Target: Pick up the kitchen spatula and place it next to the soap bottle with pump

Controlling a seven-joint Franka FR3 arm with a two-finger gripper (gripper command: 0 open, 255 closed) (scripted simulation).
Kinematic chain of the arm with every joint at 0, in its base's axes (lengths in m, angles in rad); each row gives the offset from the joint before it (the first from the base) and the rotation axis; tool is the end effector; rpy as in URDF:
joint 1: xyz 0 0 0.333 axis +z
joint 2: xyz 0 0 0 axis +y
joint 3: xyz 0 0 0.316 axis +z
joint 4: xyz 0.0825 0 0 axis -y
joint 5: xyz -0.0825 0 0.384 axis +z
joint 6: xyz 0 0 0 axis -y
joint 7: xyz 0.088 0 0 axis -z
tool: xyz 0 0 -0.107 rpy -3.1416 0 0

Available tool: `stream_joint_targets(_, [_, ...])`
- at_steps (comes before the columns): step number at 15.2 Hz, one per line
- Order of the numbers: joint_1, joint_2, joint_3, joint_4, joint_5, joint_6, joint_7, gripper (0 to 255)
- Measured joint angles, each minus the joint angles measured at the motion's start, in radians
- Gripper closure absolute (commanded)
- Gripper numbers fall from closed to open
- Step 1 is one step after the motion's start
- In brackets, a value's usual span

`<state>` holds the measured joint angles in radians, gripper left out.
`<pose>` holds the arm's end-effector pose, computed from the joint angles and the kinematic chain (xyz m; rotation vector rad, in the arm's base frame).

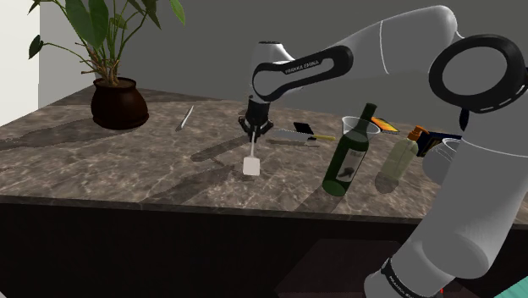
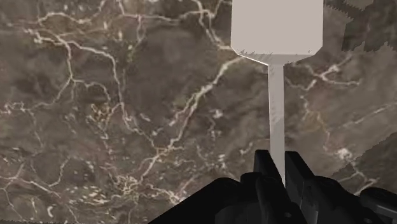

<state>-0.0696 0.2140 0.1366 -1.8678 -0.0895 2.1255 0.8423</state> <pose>0.6147 0.0332 0.4066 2.9096 -1.1179 0.0977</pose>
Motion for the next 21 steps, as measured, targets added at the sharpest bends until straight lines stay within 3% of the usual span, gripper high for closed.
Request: stream_joint_targets(21, [0.001, -0.055, 0.005, 0.211, 0.017, -0.265, -0.018, 255])
